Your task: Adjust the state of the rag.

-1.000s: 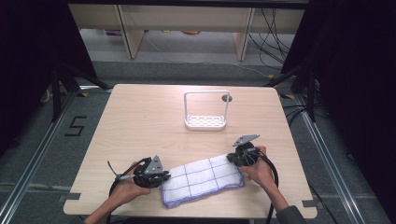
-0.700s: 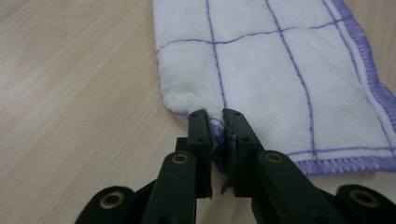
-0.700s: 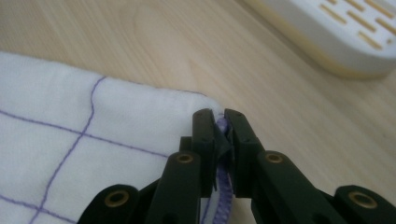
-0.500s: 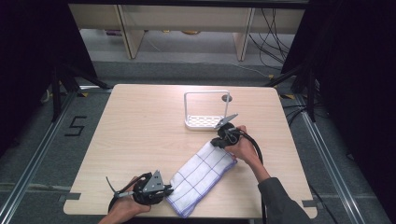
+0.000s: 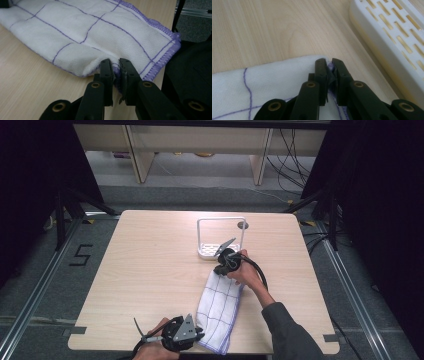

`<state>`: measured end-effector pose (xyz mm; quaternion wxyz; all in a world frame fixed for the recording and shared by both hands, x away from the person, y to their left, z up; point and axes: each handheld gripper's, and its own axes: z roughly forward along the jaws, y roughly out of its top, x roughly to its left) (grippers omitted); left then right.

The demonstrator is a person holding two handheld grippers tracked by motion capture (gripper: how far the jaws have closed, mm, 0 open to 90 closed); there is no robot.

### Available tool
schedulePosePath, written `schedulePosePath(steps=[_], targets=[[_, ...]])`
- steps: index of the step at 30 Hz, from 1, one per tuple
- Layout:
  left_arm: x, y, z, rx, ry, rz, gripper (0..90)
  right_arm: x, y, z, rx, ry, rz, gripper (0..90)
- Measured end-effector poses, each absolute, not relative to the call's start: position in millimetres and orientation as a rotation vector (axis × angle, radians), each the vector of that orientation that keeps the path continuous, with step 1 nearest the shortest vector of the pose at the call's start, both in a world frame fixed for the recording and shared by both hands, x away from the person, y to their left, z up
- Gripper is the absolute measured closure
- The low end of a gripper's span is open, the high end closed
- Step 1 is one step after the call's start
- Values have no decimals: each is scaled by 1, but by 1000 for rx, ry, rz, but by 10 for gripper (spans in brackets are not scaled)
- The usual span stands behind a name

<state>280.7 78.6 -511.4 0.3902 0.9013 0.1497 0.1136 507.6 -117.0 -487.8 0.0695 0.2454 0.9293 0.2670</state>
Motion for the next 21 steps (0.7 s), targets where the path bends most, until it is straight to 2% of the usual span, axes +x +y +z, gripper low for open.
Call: schedulePosePath(steps=[3, 5, 6, 8, 10, 13, 21], targets=[[280, 69, -512, 2274, 376, 262, 781, 508, -112, -489, 757, 2802, 803, 798], [283, 67, -513, 2261, 370, 233, 720, 509, -112, -489, 812, 2769, 808, 660], [284, 69, -512, 2236, 384, 225, 683, 509, -114, -486, 859, 2750, 820, 605], [287, 73, -508, 2194, 406, 203, 535, 508, -122, -481, 918, 2685, 876, 551], [290, 78, -502, 2138, 424, 149, 469, 504, -135, -473, 965, 2642, 885, 495], [303, 87, -490, 2089, 480, 176, 389, 491, -155, -463, 1053, 2565, 934, 435], [369, 101, -483, 2050, 693, 244, 357, 463, -197, -458, 1147, 2454, 1009, 391]])
